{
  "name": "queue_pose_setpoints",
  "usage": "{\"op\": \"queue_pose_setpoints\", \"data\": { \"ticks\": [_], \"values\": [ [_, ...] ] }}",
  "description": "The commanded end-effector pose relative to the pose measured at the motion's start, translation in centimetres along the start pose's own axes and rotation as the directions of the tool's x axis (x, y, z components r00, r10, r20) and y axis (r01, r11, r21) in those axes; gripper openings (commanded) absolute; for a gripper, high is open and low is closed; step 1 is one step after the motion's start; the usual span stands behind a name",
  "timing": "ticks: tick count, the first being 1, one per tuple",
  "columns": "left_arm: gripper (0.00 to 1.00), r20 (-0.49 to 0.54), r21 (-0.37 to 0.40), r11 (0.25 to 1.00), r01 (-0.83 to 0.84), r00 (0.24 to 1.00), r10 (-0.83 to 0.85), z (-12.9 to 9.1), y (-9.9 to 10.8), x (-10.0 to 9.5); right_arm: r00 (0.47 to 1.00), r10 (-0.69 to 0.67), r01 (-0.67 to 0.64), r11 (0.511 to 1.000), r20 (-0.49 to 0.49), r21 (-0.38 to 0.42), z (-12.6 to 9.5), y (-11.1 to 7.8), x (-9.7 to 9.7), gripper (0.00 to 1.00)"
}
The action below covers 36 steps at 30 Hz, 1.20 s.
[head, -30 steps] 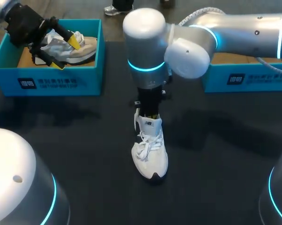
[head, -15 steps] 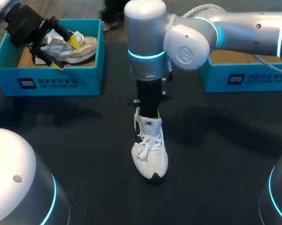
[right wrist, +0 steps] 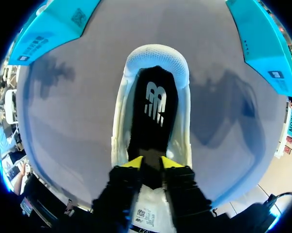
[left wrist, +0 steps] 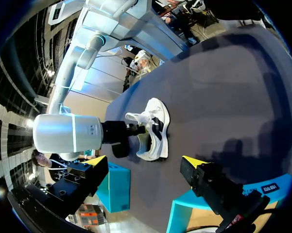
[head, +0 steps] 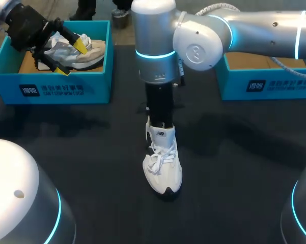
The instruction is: Take the shoe out of the shoebox, open the shoe tongue, remove and reinsert the insole, then place the shoe into the shoebox
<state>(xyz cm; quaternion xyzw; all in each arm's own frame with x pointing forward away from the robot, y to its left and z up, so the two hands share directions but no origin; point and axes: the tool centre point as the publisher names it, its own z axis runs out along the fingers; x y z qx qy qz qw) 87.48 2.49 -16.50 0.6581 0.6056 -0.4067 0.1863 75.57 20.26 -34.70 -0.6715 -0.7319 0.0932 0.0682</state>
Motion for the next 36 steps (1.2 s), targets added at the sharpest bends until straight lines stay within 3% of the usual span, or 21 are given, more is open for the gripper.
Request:
{"op": "queue_pose_setpoints", "data": {
  "ticks": [1, 19, 36],
  "values": [
    [1.0, -0.002, 0.0, 1.0, -0.001, 1.0, 0.001, 0.0, 0.0, 0.0, 1.0, 0.002, -0.002, 1.0, 0.002, -0.011, 0.0, -0.2, 0.1, 1.0],
    [1.0, -0.002, 0.0, 1.0, -0.001, 1.0, 0.001, 0.0, 0.0, 0.0, 1.0, 0.011, -0.011, 1.0, -0.005, -0.021, 0.4, 0.0, 0.3, 1.0],
    [1.0, -0.002, 0.0, 1.0, -0.001, 1.0, 0.001, 0.0, 0.0, 0.0, 0.997, 0.07, -0.07, 0.996, 0.01, -0.064, -3.1, -3.8, 0.0, 1.0]
  ]
}}
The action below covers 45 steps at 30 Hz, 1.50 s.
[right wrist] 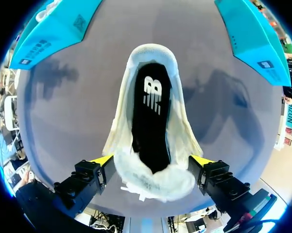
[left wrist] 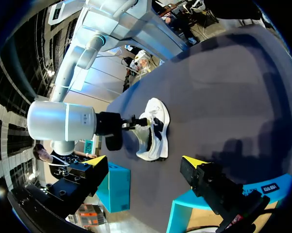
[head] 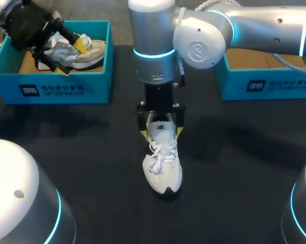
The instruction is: Take the shoe out of the shoebox, open the shoe tongue, remove and reinsert the insole, then place the shoe into the shoebox
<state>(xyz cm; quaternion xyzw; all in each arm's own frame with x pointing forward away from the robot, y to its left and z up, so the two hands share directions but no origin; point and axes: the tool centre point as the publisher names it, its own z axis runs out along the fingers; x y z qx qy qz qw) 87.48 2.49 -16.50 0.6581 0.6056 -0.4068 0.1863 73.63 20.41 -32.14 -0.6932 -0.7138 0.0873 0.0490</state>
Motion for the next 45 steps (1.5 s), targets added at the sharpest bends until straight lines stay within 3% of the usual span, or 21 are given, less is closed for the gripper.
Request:
{"op": "queue_pose_setpoints", "data": {
  "ticks": [1, 11, 12, 13, 14, 16, 26, 36, 45],
  "values": [
    [1.0, -0.002, 0.0, 1.0, -0.001, 1.0, 0.001, 0.0, 0.0, 0.0, 1.0, 0.013, -0.013, 0.999, -0.002, -0.03, -1.3, -1.6, -0.4, 1.0],
    [1.0, -0.002, 0.0, 1.0, -0.001, 1.0, 0.001, 0.0, 0.0, 0.0, 0.999, 0.036, -0.035, 0.998, 0.008, -0.058, -2.8, -4.0, 0.1, 0.97],
    [1.0, -0.002, 0.0, 1.0, -0.001, 1.0, 0.001, 0.0, 0.0, 0.0, 0.999, 0.038, -0.037, 0.998, 0.008, -0.058, -2.8, -4.1, 0.1, 0.82],
    [1.0, -0.002, 0.0, 1.0, -0.001, 1.0, 0.001, 0.0, 0.0, 0.0, 0.999, 0.04, -0.039, 0.998, 0.007, -0.057, -2.8, -4.3, 0.2, 0.53],
    [1.0, -0.002, 0.0, 1.0, -0.001, 1.0, 0.001, 0.0, 0.0, 0.0, 0.999, 0.043, -0.042, 0.997, 0.006, -0.057, -2.7, -4.4, 0.3, 0.45],
    [1.0, -0.002, 0.0, 1.0, -0.001, 1.0, 0.001, 0.0, 0.0, 0.0, 0.999, 0.047, -0.046, 0.997, 0.002, -0.058, -2.6, -4.8, 0.6, 0.38],
    [1.0, -0.002, 0.0, 1.0, -0.001, 1.0, 0.001, 0.0, 0.0, 0.0, 0.998, 0.062, -0.062, 0.997, -0.006, -0.053, -2.0, -5.0, 0.5, 0.27],
    [1.0, -0.002, 0.0, 1.0, -0.001, 1.0, 0.001, 0.0, 0.0, 0.0, 1.0, 0.02, -0.021, 0.996, -0.005, -0.081, -1.6, -1.7, 0.7, 0.28],
    [1.0, -0.002, 0.0, 1.0, -0.001, 1.0, 0.001, 0.0, 0.0, 0.0, 1.0, 0.002, -0.003, 0.996, -0.013, -0.089, -0.2, 0.8, 0.7, 0.23]
  ]
}}
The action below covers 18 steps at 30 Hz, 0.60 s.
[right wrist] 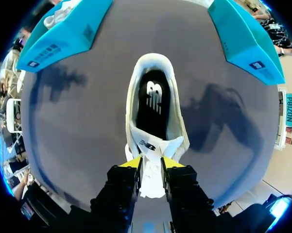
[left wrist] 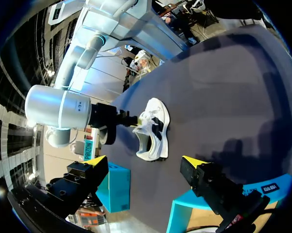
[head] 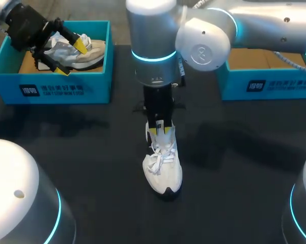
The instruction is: Take the shoe out of the shoebox, open the shoe tongue, remove and reinsert the insole, then place the shoe into the shoebox
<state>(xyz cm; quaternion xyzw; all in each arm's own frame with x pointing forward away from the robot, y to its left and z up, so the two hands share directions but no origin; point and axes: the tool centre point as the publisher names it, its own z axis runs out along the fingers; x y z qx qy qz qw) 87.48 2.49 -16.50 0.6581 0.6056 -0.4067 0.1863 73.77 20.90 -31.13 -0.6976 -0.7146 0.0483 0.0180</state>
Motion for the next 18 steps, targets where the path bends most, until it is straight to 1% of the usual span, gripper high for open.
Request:
{"op": "queue_pose_setpoints", "data": {
  "ticks": [1, 3, 5, 10, 12, 14, 16, 18],
  "values": [
    [1.0, -0.002, 0.0, 1.0, -0.001, 1.0, 0.001, 0.0, 0.0, 0.0, 1.0, -0.006, 0.006, 1.0, -0.002, 0.009, 1.0, 0.8, 0.2, 0.24],
    [1.0, -0.002, 0.0, 1.0, -0.001, 1.0, 0.001, 0.0, 0.0, 0.0, 1.0, -0.01, 0.01, 1.0, 0.002, 0.008, 0.9, 0.9, 0.1, 0.24],
    [1.0, -0.002, 0.0, 1.0, -0.001, 1.0, 0.001, 0.0, 0.0, 0.0, 1.0, -0.013, 0.013, 1.0, 0.012, 0.003, 0.3, 0.6, 0.0, 0.25],
    [1.0, -0.002, 0.0, 1.0, -0.001, 1.0, 0.001, 0.0, 0.0, 0.0, 0.999, -0.028, 0.028, 1.0, 0.03, 0.006, -0.5, -0.7, 0.1, 0.3],
    [1.0, -0.002, 0.0, 1.0, -0.001, 1.0, 0.001, 0.0, 0.0, 0.0, 0.999, -0.026, 0.026, 1.0, 0.031, 0.008, -0.4, -1.1, 0.0, 0.31],
    [1.0, -0.002, 0.0, 1.0, -0.001, 1.0, 0.001, 0.0, 0.0, 0.0, 0.999, -0.02, 0.02, 1.0, 0.03, 0.01, -0.1, -1.2, -0.2, 0.3],
    [1.0, -0.002, 0.0, 1.0, -0.001, 1.0, 0.001, 0.0, 0.0, 0.0, 0.999, -0.017, 0.016, 1.0, 0.031, 0.009, 0.3, -0.9, -0.3, 0.29],
    [1.0, -0.002, 0.0, 1.0, -0.001, 1.0, 0.001, 0.0, 0.0, 0.0, 0.999, -0.018, 0.017, 1.0, 0.029, 0.007, 1.2, -0.3, -0.3, 0.29]
  ]
}}
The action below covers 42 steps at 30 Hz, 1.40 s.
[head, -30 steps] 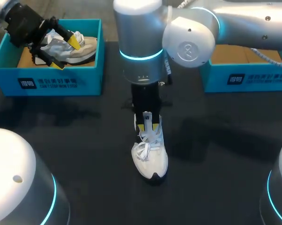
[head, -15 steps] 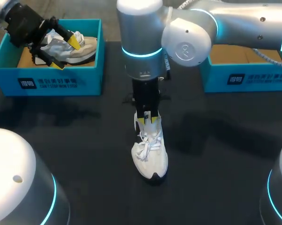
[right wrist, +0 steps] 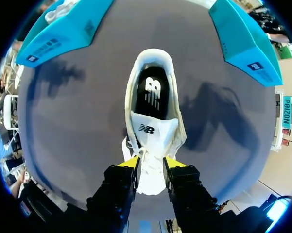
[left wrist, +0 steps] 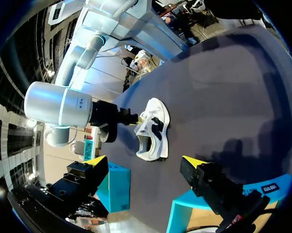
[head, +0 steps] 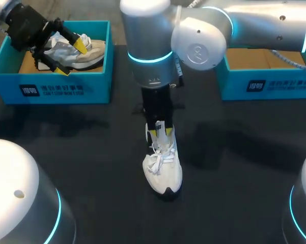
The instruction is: Take the shoe out of the shoebox, open the shoe tongue, remove and reinsert the insole, then place the shoe into the shoebox
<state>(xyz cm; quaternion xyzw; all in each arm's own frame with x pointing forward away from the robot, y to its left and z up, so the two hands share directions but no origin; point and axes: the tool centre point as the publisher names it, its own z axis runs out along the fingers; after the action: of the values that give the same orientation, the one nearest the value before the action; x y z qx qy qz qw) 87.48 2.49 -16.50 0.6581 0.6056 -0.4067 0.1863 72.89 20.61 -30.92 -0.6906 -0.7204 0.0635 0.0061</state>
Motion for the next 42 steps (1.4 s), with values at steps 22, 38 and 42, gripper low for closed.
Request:
{"op": "queue_pose_setpoints", "data": {
  "ticks": [22, 38, 42],
  "values": [
    [1.0, -0.002, 0.0, 1.0, -0.001, 1.0, 0.001, 0.0, 0.0, 0.0, 0.998, -0.057, 0.057, 0.997, 0.007, -0.043, 0.7, 2.5, -1.0, 0.3],
    [1.0, -0.002, 0.0, 1.0, -0.001, 1.0, 0.001, 0.0, 0.0, 0.0, 0.99, -0.142, 0.14, 0.98, -0.009, -0.143, 1.3, 4.4, -1.8, 0.35],
    [1.0, -0.002, 0.0, 1.0, -0.001, 1.0, 0.001, 0.0, 0.0, 0.0, 0.958, -0.285, 0.285, 0.93, 0.035, -0.234, 0.1, 5.1, -2.3, 0.38]
  ]
}}
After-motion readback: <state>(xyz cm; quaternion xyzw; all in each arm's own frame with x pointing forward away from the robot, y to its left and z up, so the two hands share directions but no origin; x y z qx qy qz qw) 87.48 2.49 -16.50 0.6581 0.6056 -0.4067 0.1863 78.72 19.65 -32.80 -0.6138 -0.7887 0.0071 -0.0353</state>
